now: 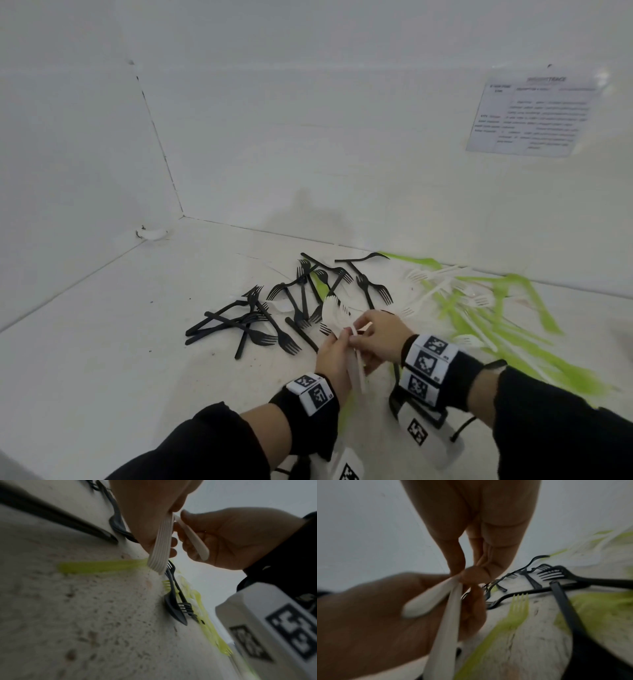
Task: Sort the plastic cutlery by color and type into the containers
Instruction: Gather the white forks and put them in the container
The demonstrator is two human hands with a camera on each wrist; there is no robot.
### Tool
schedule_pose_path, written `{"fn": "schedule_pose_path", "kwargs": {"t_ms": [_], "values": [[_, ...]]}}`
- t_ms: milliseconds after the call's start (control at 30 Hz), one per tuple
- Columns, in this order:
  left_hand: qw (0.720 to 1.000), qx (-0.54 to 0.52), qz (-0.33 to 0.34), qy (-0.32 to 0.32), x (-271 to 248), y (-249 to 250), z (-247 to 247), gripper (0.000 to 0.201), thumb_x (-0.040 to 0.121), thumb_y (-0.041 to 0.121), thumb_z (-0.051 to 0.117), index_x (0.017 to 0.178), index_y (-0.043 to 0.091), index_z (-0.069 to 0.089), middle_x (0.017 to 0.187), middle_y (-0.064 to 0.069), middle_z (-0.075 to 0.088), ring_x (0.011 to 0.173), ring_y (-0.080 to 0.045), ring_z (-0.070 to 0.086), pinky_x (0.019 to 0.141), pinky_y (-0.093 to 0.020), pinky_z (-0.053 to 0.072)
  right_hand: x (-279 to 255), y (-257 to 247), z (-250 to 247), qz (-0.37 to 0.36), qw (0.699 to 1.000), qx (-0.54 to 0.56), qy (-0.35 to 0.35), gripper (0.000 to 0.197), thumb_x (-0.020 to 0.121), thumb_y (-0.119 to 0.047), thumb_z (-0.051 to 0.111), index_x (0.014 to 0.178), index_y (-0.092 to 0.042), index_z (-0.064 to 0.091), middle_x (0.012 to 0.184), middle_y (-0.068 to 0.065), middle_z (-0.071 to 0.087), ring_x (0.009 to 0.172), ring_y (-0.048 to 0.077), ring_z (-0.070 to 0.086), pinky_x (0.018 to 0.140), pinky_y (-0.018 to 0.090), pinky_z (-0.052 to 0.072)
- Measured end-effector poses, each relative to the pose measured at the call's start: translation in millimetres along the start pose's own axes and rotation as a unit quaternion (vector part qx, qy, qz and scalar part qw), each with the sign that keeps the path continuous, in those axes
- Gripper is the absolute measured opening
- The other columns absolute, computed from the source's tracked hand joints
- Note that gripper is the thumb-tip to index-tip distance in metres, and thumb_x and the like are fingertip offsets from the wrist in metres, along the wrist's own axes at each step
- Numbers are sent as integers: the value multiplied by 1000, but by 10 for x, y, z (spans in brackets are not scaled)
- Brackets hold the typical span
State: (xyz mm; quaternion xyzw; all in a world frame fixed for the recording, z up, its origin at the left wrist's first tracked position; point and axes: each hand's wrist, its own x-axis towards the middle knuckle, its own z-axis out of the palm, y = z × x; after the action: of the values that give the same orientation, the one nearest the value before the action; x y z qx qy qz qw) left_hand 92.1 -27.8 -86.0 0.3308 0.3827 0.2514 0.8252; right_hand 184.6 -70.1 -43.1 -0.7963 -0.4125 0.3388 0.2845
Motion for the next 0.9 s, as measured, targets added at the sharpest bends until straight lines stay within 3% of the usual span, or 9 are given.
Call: {"fn": "schedule_pose_path", "kwargs": {"t_ms": [100,167,233,333,400,533,600,667,900], "values": [[999,-29,-25,-18,21,-12,49,36,102,22,33,126,-4,43,95,-22,64,62,-26,58,60,-35,52,-18,70,65,-27,998,-2,60,15,86,-20,63,97,-14,54,76,-1,59,68,18,60,72,34,55],[999,-28,-36,-21,18,-1,56,39,103,25,32,129,-1,45,113,-22,63,78,-29,62,61,-36,55,-41,86,47,-56,996,-30,65,22,88,-22,61,106,-11,60,89,3,61,74,13,58,76,28,52],[999,-22,-23,-9,16,5,58,35,103,22,32,125,0,47,117,-21,62,88,-29,64,53,-35,56,-57,63,8,-92,986,-133,50,32,91,-27,55,120,-14,61,95,0,53,85,6,53,84,17,40],[1000,5,10,18,16,2,21,22,102,16,37,111,2,51,101,-16,66,80,-28,64,54,-35,53,-1,16,-47,-90,983,-160,10,35,88,-27,58,122,-20,61,86,-11,49,95,9,52,89,19,40],[999,26,18,28,33,13,-25,14,100,13,40,100,4,51,85,-13,64,65,-25,59,51,-30,47,90,-24,-100,-78,986,-146,-25,29,85,-20,59,113,-16,65,92,-9,62,91,8,55,82,18,43],[998,17,3,54,103,105,-88,7,98,9,44,96,6,50,76,-11,58,47,-18,46,43,-23,38,420,-206,-251,-58,985,-160,-30,23,86,-16,58,105,-14,70,94,-5,64,81,3,58,64,4,42],[998,7,-5,66,142,152,-108,5,97,10,47,94,8,50,72,-9,58,43,-16,44,42,-21,37,691,-292,-304,-36,983,-178,21,26,90,-18,52,109,-12,68,114,3,65,105,16,59,84,17,44],[997,3,-7,71,181,187,-130,6,96,10,50,90,7,49,65,-7,55,38,-15,42,40,-20,37,977,-382,-343,-17,978,-202,56,31,94,-18,45,116,-8,64,124,8,61,118,24,54,94,24,41],[996,33,-14,86,296,230,-206,7,91,1,51,85,5,48,51,-4,44,33,-13,34,39,-19,32,1812,-333,-240,14,957,-283,62,33,93,-9,44,125,-3,49,128,14,55,119,29,53,98,33,46]]}}
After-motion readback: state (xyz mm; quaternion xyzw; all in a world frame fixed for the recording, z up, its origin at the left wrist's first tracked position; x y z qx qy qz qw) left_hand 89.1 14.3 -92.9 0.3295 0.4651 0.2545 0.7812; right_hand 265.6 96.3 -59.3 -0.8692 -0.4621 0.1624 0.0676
